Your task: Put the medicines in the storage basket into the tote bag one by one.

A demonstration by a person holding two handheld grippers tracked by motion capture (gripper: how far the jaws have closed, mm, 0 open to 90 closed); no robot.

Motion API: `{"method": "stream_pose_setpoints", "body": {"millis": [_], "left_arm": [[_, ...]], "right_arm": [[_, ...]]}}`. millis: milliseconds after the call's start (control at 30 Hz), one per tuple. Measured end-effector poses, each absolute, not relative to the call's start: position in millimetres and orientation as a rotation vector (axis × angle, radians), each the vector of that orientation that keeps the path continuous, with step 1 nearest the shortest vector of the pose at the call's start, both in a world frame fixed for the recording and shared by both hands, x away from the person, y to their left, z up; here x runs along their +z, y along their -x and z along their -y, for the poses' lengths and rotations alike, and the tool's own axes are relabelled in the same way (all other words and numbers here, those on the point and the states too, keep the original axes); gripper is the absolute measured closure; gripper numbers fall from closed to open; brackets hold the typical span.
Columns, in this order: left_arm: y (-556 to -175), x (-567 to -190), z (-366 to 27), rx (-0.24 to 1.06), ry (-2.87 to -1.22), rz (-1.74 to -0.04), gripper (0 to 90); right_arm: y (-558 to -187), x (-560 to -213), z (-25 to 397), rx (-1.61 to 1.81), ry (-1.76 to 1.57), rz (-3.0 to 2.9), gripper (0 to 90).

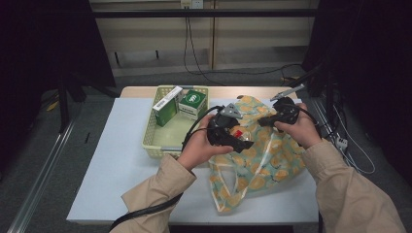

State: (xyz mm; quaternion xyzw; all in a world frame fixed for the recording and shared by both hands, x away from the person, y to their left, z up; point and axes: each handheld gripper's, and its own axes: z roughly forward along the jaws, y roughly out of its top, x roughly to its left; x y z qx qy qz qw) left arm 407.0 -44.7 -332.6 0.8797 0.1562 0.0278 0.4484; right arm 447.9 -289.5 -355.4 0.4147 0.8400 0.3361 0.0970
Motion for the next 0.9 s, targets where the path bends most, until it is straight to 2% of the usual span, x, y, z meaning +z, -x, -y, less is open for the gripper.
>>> {"method": "stream_pose_setpoints", "body": {"millis": [167, 367, 600, 900], "left_arm": [[-394.9, -329.0, 48.1, 0.054, -2.172, -0.347, 21.2], [-393.7, -354.0, 54.8, 0.025, -2.203, -0.365, 21.2], [-407.2, -382.1, 70.5, 0.061, -2.246, -0.415, 21.2], [-430.8, -395.8, 84.1, 0.132, -2.236, -0.512, 21.1]], "right_arm": [[-448.7, -355.7, 287.6, 0.992, -1.225, -2.490, 88.9], [-448.0, -354.3, 287.2, 0.991, -1.235, -2.488, 88.9], [-444.2, -345.9, 288.7, 0.994, -1.214, -2.486, 89.0], [-436.4, -339.4, 297.6, 1.006, -1.200, -2.484, 88.9]]}}
